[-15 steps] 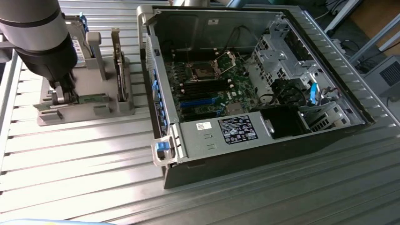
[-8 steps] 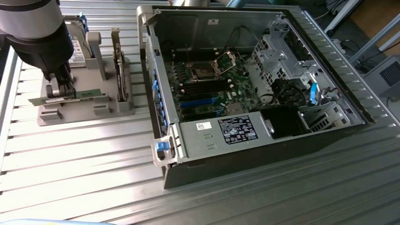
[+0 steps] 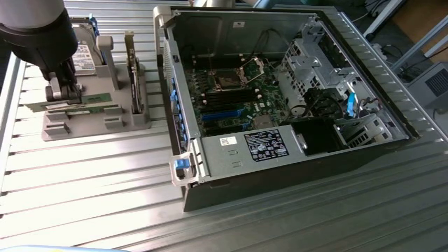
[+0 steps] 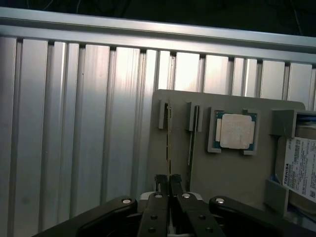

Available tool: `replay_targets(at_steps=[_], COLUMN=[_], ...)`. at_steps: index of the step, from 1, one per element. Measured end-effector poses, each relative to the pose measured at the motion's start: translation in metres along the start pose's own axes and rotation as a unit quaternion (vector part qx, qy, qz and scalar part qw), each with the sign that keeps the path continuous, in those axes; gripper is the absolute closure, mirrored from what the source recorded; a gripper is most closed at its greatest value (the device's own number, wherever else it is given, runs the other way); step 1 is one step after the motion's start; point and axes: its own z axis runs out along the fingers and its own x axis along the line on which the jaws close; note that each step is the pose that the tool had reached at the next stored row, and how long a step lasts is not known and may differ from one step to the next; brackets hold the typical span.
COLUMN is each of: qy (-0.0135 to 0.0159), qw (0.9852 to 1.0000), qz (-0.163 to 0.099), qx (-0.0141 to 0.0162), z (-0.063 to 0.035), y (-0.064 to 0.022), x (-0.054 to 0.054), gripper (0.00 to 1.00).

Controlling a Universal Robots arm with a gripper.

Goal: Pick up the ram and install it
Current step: 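Pick up the ram and move it above insertion slot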

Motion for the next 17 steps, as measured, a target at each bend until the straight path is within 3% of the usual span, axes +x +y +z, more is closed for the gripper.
replay_targets(at_steps=[6, 11, 17], qy=[-0.0014, -0.0029, -0.0055], qw=[1.0, 1.0, 1.0], qz=[0.0, 0.0, 0.0], qx=[0.0001, 0.0002, 0.0004], z=[-0.0207, -0.0307, -0.0586], y=[0.0009, 0.0014, 0.0026], x=[-0.001, -0.002, -0.003], gripper=[0.87, 0.87, 0.87])
